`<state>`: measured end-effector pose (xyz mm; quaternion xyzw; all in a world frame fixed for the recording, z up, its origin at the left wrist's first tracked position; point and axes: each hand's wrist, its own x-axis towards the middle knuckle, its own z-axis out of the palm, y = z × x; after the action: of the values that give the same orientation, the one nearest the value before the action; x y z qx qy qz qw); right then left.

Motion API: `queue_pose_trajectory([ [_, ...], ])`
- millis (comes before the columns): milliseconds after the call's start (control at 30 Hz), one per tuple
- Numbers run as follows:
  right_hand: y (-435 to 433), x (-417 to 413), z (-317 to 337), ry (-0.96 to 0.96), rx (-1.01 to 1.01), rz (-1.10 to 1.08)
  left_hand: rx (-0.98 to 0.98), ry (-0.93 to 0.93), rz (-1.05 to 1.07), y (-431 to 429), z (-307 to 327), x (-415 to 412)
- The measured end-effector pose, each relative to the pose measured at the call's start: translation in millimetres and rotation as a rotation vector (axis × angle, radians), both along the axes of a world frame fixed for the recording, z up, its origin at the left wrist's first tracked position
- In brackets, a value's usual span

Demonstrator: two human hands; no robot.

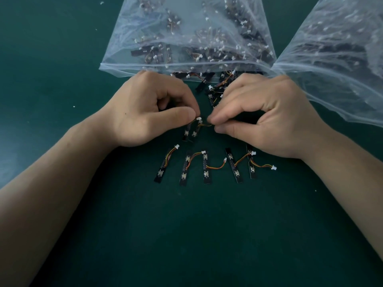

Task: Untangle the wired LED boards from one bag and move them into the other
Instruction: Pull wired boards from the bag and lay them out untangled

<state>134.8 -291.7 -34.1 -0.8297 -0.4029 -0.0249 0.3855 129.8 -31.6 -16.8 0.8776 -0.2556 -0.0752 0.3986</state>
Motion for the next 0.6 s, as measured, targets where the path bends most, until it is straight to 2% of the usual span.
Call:
queue_pose_trajectory([
  [600, 0.8, -1.6, 3.0, 0.031, -0.009, -0.006, 0.057, -0.043, 0.035, -3.5, 1.9, -1.3],
])
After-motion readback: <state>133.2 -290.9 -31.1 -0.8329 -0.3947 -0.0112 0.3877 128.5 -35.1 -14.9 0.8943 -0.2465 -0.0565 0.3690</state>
